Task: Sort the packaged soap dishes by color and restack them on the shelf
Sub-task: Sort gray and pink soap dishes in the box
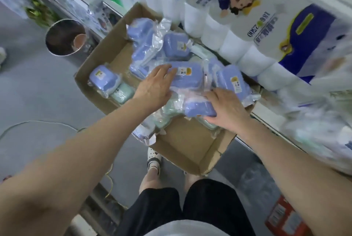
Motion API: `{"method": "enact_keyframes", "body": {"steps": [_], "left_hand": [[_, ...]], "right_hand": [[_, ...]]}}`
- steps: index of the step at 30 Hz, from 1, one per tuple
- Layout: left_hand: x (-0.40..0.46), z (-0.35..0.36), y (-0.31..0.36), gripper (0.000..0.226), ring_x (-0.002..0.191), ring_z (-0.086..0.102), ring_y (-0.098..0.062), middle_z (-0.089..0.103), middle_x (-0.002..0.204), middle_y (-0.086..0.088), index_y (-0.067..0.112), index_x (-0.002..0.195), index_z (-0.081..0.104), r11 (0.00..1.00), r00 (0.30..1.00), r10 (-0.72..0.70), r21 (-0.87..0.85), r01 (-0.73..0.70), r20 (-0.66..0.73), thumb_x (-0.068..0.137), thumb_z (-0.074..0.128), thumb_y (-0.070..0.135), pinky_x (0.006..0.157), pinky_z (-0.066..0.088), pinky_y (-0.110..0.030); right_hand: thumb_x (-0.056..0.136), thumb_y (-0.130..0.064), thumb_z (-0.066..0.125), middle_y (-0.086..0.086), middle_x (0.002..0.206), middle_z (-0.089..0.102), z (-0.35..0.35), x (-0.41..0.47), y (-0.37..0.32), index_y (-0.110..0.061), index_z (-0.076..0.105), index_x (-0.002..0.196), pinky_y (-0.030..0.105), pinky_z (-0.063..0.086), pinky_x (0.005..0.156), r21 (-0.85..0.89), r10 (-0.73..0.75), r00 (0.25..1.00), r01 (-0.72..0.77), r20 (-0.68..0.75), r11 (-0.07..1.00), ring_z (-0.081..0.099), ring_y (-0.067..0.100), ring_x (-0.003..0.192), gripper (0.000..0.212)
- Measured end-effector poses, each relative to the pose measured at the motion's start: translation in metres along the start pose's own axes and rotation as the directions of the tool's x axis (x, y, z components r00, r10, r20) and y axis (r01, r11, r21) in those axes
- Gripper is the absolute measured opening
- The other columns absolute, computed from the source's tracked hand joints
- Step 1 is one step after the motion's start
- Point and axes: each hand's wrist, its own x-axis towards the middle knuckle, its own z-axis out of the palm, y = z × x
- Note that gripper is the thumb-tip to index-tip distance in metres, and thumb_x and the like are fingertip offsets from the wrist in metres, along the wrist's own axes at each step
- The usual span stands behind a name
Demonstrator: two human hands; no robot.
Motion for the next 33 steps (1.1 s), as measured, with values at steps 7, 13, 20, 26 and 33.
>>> {"method": "enact_keyframes", "body": {"steps": [7,13,20,26,33], "left_hand": [[0.066,0.021,0.002,0.098,0.129,0.036,-0.036,0.037,0.14,-0.014,0.011,0.145,0.025,0.992,0.976,0.083,0.076,-0.1,0.203,0.07,0.081,0.039,0.105,0.034,-0.044],[0.037,0.022,-0.008,0.087,0.114,0.044,-0.037,0.045,0.125,-0.014,0.012,0.13,0.04,0.968,0.972,0.177,0.152,-0.2,0.157,0.06,0.082,0.043,0.088,0.044,-0.045],[-0.024,0.031,-0.031,0.095,0.093,0.05,-0.035,0.051,0.111,-0.012,0.012,0.121,0.041,0.886,0.901,0.413,0.168,-0.432,0.134,0.04,0.086,0.032,0.075,0.05,-0.045],[-0.049,0.043,-0.065,0.101,0.096,0.052,-0.035,0.052,0.119,-0.011,0.013,0.124,0.039,0.918,0.924,0.323,0.17,-0.359,0.205,0.04,0.091,0.033,0.079,0.05,-0.047],[-0.054,0.052,-0.084,0.099,0.111,0.048,-0.034,0.048,0.122,-0.01,0.015,0.132,0.031,0.987,0.971,0.094,0.106,-0.12,0.221,0.054,0.087,0.041,0.09,0.047,-0.042]], "right_hand": [[0.069,-0.037,0.084,0.006,0.104,0.06,0.03,-0.059,-0.037,-0.017,0.056,0.12,0.039,0.051,0.073,0.077,0.117,0.955,-0.143,0.272,0.987,0.063,0.028,0.085,0.062],[0.085,-0.043,0.07,0.007,0.117,0.061,0.051,-0.071,-0.069,-0.019,0.047,0.141,0.04,0.046,0.089,0.1,0.23,0.909,-0.28,0.348,0.955,0.06,0.029,0.104,0.065],[0.09,-0.028,0.065,0.01,0.107,0.063,0.033,-0.058,-0.062,-0.012,0.061,0.125,0.044,0.053,0.083,0.11,0.43,0.902,-0.423,-0.048,0.9,0.062,0.032,0.096,0.039],[0.085,-0.048,0.067,0.006,0.152,0.035,0.011,0.019,-0.063,-0.023,0.031,0.151,0.044,0.035,0.11,0.132,0.316,0.935,-0.337,0.159,0.932,0.037,0.028,0.138,0.079],[0.072,-0.047,0.079,0.008,0.157,0.027,0.038,0.071,-0.073,-0.02,0.03,0.148,0.044,0.026,0.116,0.141,0.245,0.89,-0.319,0.384,0.937,0.028,0.032,0.142,0.094]]}}
